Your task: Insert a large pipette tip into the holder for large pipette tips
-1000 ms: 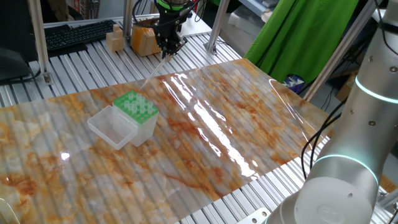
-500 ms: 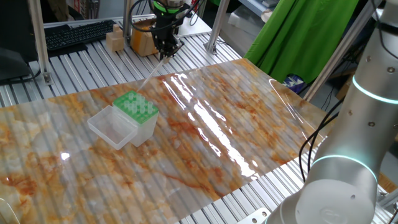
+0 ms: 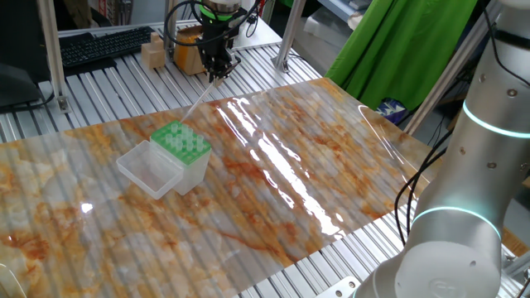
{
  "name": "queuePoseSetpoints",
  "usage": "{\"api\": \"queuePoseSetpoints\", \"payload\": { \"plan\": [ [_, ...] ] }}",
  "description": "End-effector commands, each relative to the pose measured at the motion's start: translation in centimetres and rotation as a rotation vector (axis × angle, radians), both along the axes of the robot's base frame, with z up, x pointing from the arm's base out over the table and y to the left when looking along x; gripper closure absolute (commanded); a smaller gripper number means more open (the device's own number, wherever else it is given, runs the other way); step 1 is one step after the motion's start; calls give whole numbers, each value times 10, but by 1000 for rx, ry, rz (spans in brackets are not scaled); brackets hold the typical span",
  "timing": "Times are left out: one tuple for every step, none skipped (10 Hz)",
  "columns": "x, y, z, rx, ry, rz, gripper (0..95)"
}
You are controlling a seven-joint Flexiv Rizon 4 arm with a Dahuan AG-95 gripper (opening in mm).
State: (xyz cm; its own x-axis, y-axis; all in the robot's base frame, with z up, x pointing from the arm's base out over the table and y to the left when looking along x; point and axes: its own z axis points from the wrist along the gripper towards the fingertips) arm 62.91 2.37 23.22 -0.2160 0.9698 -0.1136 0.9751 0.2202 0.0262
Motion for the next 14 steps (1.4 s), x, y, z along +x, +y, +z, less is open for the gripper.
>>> {"api": "queuePoseSetpoints", "payload": {
  "plan": [
    [0, 0, 0, -1, 4, 2, 950],
    [0, 0, 0, 5, 7, 2, 950],
    [0, 0, 1, 8, 9, -1, 950],
    [0, 0, 1, 14, 14, -8, 950],
    [0, 0, 1, 25, 16, -9, 950],
    [0, 0, 1, 22, 16, -6, 950],
    [0, 0, 1, 37, 22, -6, 950],
    [0, 0, 1, 65, 22, 27, 950],
    [0, 0, 1, 65, 22, 57, 950],
    [0, 0, 1, 68, 23, 68, 950],
    [0, 0, 1, 69, 21, 76, 950],
    [0, 0, 1, 69, 19, 93, 950],
    [0, 0, 1, 77, 16, 100, 950],
    [0, 0, 1, 81, 8, 107, 950]
  ]
}}
